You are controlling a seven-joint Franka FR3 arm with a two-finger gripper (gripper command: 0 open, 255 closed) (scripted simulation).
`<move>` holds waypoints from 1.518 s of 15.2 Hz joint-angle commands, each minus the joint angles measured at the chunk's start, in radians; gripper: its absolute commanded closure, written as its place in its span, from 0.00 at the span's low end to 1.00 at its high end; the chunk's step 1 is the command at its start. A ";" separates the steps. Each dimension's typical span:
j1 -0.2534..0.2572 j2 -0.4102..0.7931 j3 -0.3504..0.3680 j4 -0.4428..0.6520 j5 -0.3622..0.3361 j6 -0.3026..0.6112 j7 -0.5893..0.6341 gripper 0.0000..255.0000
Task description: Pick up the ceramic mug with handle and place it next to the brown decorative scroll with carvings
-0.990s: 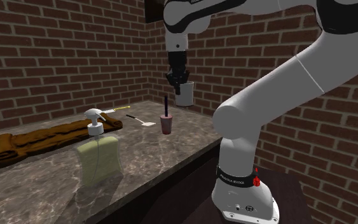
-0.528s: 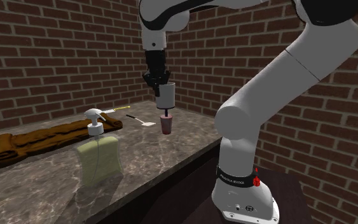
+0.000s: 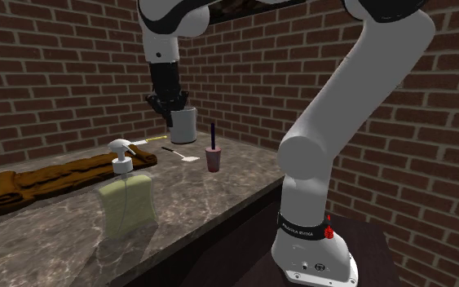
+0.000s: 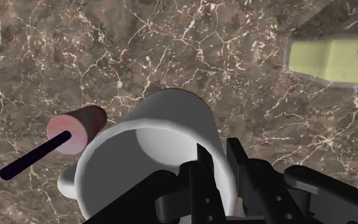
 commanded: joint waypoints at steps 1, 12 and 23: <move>0.011 0.057 0.036 0.050 0.011 0.006 0.046 1.00; 0.045 0.328 0.168 0.284 -0.010 0.035 0.232 1.00; 0.046 0.358 0.176 0.165 -0.018 0.183 0.245 1.00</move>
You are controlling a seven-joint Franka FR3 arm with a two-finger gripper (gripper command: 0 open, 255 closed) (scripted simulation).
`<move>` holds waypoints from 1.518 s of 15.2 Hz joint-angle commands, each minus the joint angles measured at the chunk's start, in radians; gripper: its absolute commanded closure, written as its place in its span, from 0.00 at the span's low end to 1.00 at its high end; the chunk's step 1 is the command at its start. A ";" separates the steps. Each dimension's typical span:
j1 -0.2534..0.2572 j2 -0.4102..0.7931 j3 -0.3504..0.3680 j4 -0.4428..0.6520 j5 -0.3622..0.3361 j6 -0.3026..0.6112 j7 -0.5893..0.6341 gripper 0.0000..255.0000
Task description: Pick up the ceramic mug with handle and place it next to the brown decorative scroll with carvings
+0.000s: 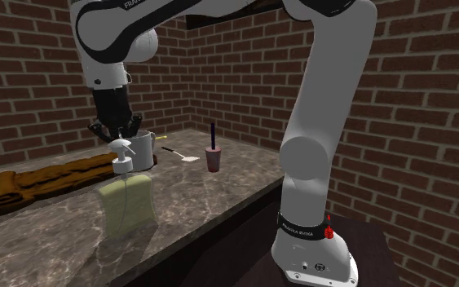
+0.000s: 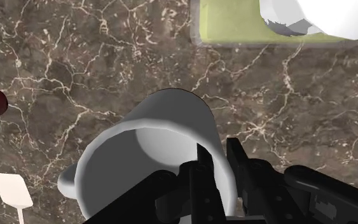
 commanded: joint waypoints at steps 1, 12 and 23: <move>0.000 0.008 0.001 -0.019 -0.003 0.027 0.002 1.00; -0.001 0.069 0.010 -0.110 -0.026 0.176 0.026 1.00; -0.002 0.114 0.013 -0.149 -0.046 0.256 0.044 1.00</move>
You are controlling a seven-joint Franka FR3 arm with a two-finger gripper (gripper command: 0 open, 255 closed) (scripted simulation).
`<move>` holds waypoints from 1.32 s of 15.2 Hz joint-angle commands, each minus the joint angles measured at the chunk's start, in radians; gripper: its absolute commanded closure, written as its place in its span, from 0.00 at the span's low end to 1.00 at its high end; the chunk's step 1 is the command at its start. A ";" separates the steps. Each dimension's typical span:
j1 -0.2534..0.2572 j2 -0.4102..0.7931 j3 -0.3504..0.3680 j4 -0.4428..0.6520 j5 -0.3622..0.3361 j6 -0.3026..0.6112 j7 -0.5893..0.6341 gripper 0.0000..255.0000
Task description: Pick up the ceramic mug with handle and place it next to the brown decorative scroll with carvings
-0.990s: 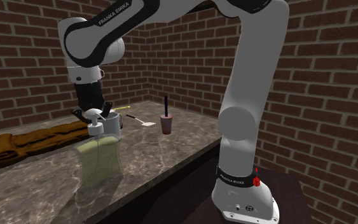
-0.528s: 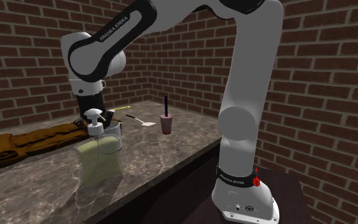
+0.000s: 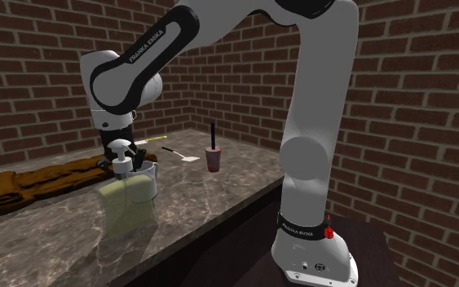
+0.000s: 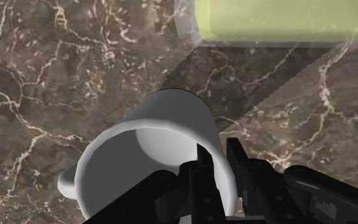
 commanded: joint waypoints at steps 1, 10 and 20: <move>0.000 0.000 0.000 0.000 0.000 0.000 0.000 1.00; 0.002 -0.034 -0.001 0.036 0.016 -0.068 -0.012 0.00; 0.003 -0.060 -0.003 0.073 0.027 -0.129 -0.020 0.00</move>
